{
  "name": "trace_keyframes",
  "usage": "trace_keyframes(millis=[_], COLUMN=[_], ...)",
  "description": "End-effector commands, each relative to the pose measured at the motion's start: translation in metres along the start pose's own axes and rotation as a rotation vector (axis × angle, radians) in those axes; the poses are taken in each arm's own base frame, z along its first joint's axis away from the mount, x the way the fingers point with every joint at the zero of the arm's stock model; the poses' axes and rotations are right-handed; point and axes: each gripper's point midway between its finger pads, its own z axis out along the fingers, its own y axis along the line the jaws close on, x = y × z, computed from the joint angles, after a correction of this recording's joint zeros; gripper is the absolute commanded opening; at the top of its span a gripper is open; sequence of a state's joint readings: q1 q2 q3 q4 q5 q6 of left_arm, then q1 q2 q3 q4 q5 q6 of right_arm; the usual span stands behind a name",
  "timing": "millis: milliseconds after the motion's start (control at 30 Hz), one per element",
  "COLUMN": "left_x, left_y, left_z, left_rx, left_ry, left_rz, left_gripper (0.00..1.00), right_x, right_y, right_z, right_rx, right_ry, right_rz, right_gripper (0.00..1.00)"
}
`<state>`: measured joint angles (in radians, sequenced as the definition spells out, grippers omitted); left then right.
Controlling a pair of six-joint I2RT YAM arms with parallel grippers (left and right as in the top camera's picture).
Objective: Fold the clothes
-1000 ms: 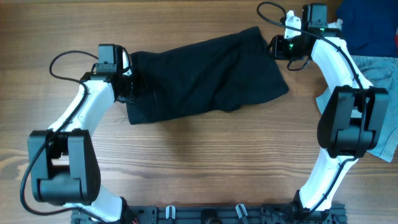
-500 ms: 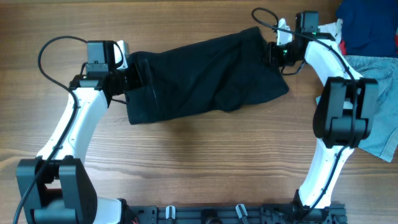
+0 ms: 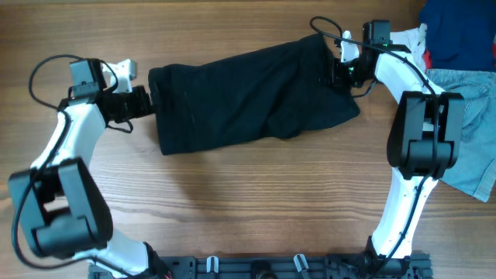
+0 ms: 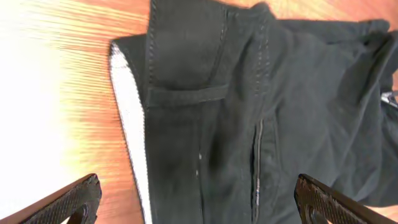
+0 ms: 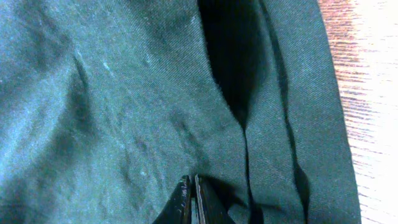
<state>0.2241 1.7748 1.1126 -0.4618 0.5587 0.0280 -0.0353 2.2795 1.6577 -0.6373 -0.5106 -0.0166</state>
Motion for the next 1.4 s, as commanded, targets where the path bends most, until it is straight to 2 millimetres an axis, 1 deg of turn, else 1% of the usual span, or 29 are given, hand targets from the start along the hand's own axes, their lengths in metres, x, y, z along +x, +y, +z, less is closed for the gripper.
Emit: trace_keyframes(millis=[0,167,333,400,500,667,700,733,767,800,833,867,900,967,1067,1100,1133,1200,1300,1367], left_x=[0.007,0.023,0.038,0.041,0.05,0.073,0.076,0.079,0.08,0.081,0.079,0.077,0.071,0.062,0.047,0.04,0.029,0.017,0.003,-0.003], left_y=[-0.008,0.002,0.021,0.021,0.012,-0.004,-0.006,-0.007,-0.006,-0.003,0.004,0.011,0.019,0.026,0.029,0.028,0.025,0.021,0.014,0.006], left_z=[0.023,0.04,0.05,0.055,0.066,0.093,0.096,0.1,0.102,0.103,0.103,0.103,0.098,0.089,0.072,0.064,0.05,0.033,0.003,-0.016], left_rx=[0.102,0.097,0.023,0.028,0.043,0.062,0.065,0.066,0.061,0.045,0.006,-0.031,-0.056,-0.064,-0.071,-0.072,-0.075,-0.084,-0.126,-0.156], left_ry=[0.04,0.099,0.152,0.163,0.199,0.274,0.282,0.29,0.294,0.295,0.289,0.28,0.26,0.23,0.178,0.155,0.119,0.075,0.021,-0.004], left_rz=[0.036,0.001,-0.029,-0.033,-0.019,0.024,0.028,0.033,0.032,0.021,-0.006,-0.04,-0.082,-0.121,-0.142,-0.14,-0.132,-0.121,-0.101,-0.084], left_gripper=[1.0,1.0,1.0,1.0,1.0,1.0,0.95,0.87,0.72,0.51,0.21,0.04,0.04,0.04,0.04,0.04,0.04,0.04,0.04,0.04], right_x=[0.006,0.008,0.007,0.007,0.007,0.007,0.007,0.008,0.008,0.008,0.008,0.009,0.009,0.01,0.014,0.016,0.019,0.022,0.027,0.029], right_y=[0.0,-0.001,-0.001,-0.004,-0.004,-0.005,-0.005,-0.005,-0.005,-0.006,-0.007,-0.007,-0.007,-0.007,-0.007,-0.006,-0.004,0.0,0.009,0.02], right_z=[0.009,0.009,0.009,0.009,0.009,0.009,0.009,0.009,0.009,0.009,0.009,0.009,0.009,0.009,0.009,0.009,0.009,0.009,0.008,0.01], right_rx=[-0.012,-0.009,-0.004,0.008,0.014,0.015,0.015,0.015,0.017,0.02,0.026,0.03,0.029,0.028,0.027,0.026,0.011,-0.008,-0.054,-0.089], right_ry=[0.019,0.026,0.026,0.024,0.022,0.024,0.025,0.026,0.027,0.028,0.03,0.031,0.032,0.037,0.052,0.058,0.07,0.084,0.102,0.112], right_rz=[-0.006,-0.002,-0.003,-0.003,-0.004,-0.003,-0.003,-0.002,-0.001,-0.002,-0.001,-0.001,0.0,0.003,0.013,0.017,0.023,0.032,0.042,0.036], right_gripper=[0.04,0.04,0.04,0.04,0.04,0.04,0.04,0.04,0.04,0.04,0.04,0.04,0.04,0.04,0.04,0.04,0.04,0.04,0.04,0.04])
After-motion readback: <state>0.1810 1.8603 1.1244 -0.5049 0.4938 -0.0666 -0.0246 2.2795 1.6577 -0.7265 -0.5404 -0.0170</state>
